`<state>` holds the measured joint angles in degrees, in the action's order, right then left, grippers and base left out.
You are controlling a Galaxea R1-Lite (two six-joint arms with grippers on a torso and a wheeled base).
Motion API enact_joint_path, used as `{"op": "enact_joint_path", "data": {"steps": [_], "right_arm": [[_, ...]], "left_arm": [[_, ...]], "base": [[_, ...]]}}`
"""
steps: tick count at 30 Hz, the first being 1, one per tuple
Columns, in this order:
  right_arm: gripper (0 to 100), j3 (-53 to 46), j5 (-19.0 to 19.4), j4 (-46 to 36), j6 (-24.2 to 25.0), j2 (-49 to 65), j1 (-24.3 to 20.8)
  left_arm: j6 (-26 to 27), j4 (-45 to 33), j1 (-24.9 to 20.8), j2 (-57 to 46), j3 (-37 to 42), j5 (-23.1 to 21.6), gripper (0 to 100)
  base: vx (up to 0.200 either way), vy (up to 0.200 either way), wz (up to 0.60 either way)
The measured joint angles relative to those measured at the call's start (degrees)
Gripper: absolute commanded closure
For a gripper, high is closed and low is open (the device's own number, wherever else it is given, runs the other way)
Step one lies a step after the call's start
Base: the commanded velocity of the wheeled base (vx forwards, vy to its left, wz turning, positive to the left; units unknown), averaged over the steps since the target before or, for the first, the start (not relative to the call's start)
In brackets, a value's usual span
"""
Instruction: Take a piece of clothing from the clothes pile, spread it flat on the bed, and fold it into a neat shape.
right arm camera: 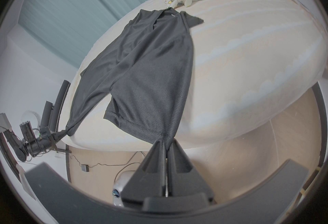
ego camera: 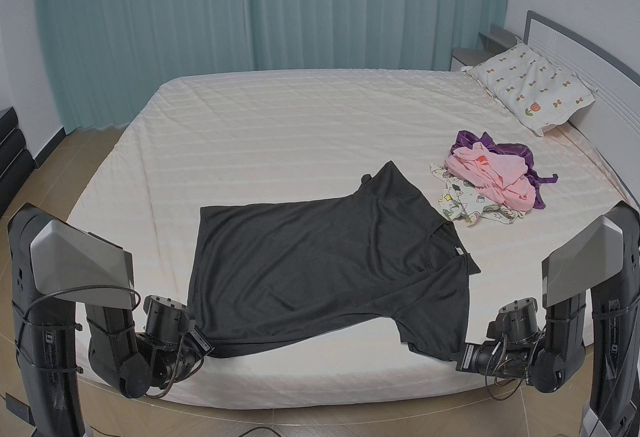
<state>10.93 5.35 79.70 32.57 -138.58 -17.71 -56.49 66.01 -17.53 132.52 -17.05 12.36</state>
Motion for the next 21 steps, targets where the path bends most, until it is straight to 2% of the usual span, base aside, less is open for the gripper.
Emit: {"op": "enact_joint_path", "data": {"steps": [9, 15, 21], "right_arm": [[100, -5.4, 0.5, 0.2, -9.6, 2.1, 5.0], [100, -9.1, 0.8, 0.1, -16.0, 3.0, 5.9], [100, -9.8, 0.9, -3.4, -17.1, 3.9, 5.9]], "left_arm": [[-1.1, 0.1, 0.0, -0.2, 0.2, 0.1, 100], [-0.5, 0.2, 0.0, -0.5, 1.9, 0.5, 100], [2.7, 0.2, -0.3, -1.5, 4.5, 1.0, 100]], "base": [[0.0, 0.0, 0.0], [0.0, 0.0, 0.0], [0.0, 0.0, 0.0]]}}
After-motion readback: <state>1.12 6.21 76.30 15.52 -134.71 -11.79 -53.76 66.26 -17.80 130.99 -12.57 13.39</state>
